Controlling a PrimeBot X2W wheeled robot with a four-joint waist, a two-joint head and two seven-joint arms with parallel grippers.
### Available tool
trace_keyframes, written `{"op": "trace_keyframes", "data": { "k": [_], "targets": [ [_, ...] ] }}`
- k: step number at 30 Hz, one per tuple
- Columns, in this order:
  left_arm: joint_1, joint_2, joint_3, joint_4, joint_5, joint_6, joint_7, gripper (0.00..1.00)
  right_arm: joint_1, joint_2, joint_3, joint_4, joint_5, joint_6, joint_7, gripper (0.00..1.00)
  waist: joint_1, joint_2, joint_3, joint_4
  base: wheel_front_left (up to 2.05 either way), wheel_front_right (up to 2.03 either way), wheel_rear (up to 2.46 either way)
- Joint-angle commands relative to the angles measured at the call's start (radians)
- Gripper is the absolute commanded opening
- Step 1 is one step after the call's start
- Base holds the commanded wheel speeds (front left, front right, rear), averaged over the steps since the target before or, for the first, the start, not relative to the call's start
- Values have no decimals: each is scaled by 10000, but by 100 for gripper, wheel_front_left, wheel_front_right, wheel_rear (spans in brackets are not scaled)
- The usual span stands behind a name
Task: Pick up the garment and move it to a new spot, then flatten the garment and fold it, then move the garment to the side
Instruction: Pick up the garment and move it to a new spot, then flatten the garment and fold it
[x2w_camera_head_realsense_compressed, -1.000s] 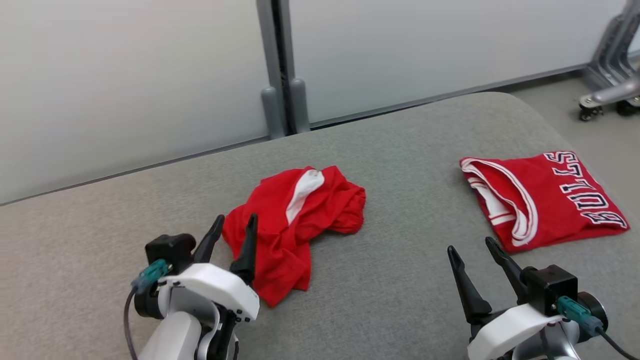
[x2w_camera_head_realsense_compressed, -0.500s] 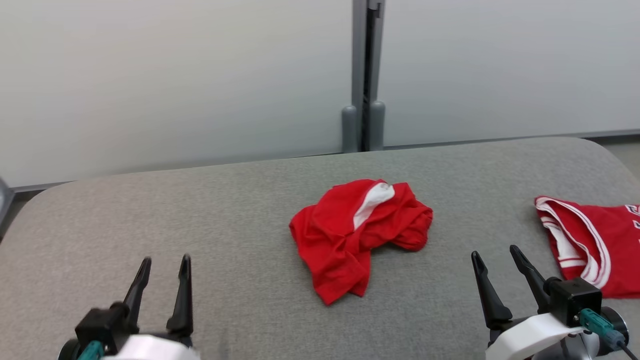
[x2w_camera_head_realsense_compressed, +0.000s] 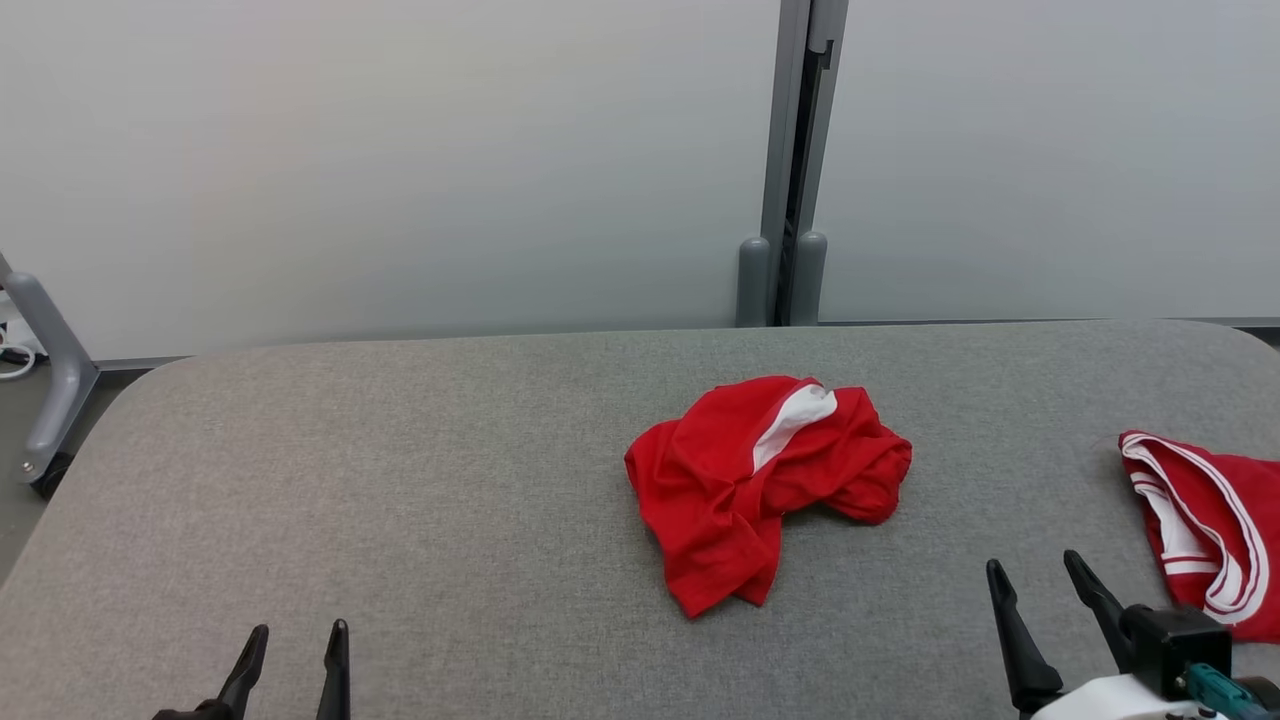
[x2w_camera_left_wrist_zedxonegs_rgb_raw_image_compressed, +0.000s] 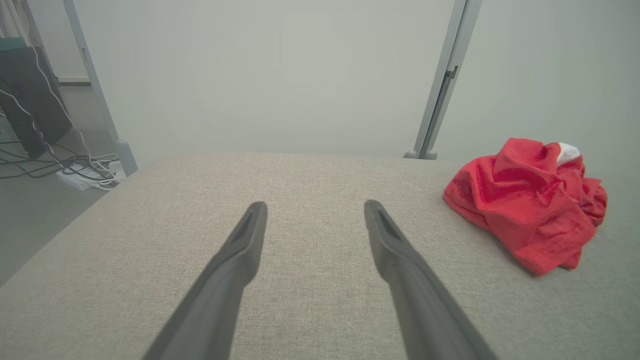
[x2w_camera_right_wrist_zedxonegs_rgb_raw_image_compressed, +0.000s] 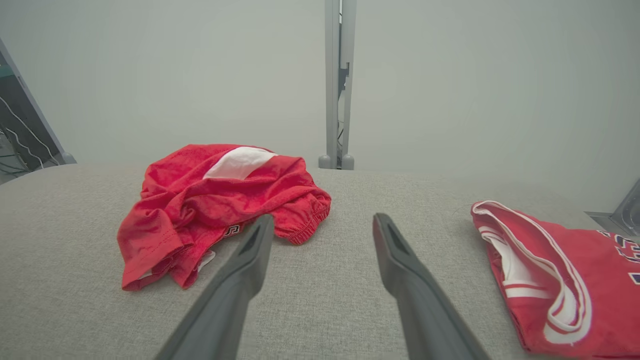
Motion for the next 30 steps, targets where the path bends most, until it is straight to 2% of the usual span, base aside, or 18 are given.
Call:
{"op": "trace_keyframes", "data": {
  "k": [1, 24, 30],
  "targets": [
    [124, 87, 68, -160, -58, 78, 5, 100, 119, -55, -50, -88, -90, 2, -11, 100, 0, 0, 3, -38, 0, 0, 0],
    [538, 265, -73, -1172, -199, 336, 599, 100, 47, -54, 120, -150, 55, 2, 92, 100, 0, 0, 87, -434, 0, 0, 0],
    [398, 216, -256, -1275, -299, 193, 777, 100, 0, -54, 193, -137, 36, 2, 135, 100, 0, 0, 122, -557, 0, 0, 0]
  ]
}}
